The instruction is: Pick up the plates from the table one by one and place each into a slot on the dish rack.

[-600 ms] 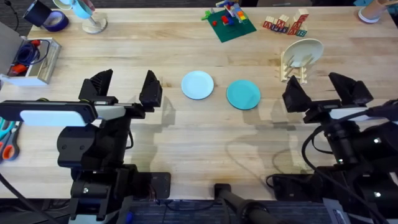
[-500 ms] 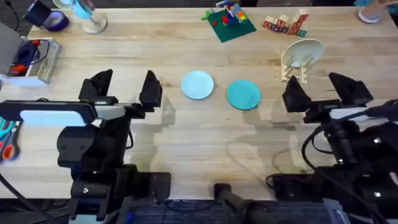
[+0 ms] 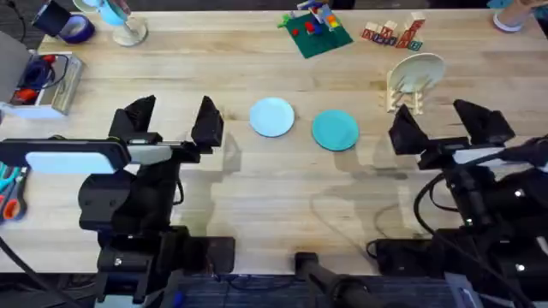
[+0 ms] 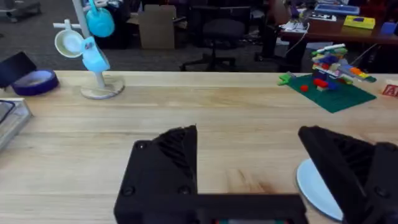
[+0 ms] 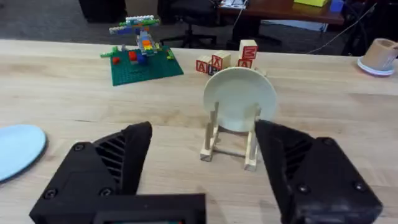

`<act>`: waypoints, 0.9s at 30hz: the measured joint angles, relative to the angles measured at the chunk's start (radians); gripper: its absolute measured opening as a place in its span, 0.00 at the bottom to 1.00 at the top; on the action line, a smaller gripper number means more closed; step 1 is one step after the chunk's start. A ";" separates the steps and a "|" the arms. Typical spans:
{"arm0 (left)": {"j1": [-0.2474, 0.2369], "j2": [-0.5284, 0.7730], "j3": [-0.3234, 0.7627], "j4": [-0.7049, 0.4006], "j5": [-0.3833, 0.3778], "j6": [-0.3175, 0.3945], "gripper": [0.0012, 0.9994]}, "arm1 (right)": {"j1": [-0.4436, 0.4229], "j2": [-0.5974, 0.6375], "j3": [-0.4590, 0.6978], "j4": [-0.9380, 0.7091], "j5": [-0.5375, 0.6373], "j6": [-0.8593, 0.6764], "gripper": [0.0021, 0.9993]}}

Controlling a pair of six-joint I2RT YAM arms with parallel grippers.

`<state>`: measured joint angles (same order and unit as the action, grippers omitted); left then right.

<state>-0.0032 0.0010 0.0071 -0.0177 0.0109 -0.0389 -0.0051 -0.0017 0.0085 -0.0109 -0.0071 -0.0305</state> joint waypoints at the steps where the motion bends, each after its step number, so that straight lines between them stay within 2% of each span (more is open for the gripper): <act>1: 0.000 0.000 0.001 0.000 0.000 -0.010 0.99 | 0.000 0.002 0.002 -0.004 0.000 -0.002 1.00; 5: 0.000 0.003 0.031 -0.055 0.000 -0.052 0.99 | 0.000 0.042 0.057 -0.081 -0.001 -0.003 1.00; 10: 0.000 0.102 0.184 -0.167 0.005 -0.075 0.99 | 0.000 0.178 0.253 -0.248 -0.013 0.011 1.00; 11: 0.000 0.138 0.226 -0.182 0.008 -0.077 0.99 | 0.000 0.217 0.309 -0.284 -0.014 0.014 1.00; 12: 0.000 0.260 0.348 -0.214 0.021 -0.082 0.99 | 0.000 0.348 0.476 -0.392 -0.016 0.024 1.00; 13: 0.000 0.310 0.394 -0.227 0.025 -0.083 0.99 | 0.000 0.401 0.540 -0.439 -0.016 0.024 1.00; 18: 0.000 0.542 0.612 -0.339 0.061 -0.086 0.99 | 0.000 0.658 0.841 -0.679 -0.016 0.028 1.00; 23: 0.000 0.770 0.842 -0.518 0.126 -0.090 0.99 | -0.001 0.912 1.140 -0.961 -0.016 0.028 1.00; 27: 0.000 0.929 1.009 -0.656 0.186 -0.099 0.99 | -0.001 1.070 1.322 -1.128 -0.016 0.028 1.00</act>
<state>-0.0032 0.9305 1.0158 -0.6737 0.1968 -0.1380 -0.0059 1.0683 1.3305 -1.1392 -0.0232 -0.0029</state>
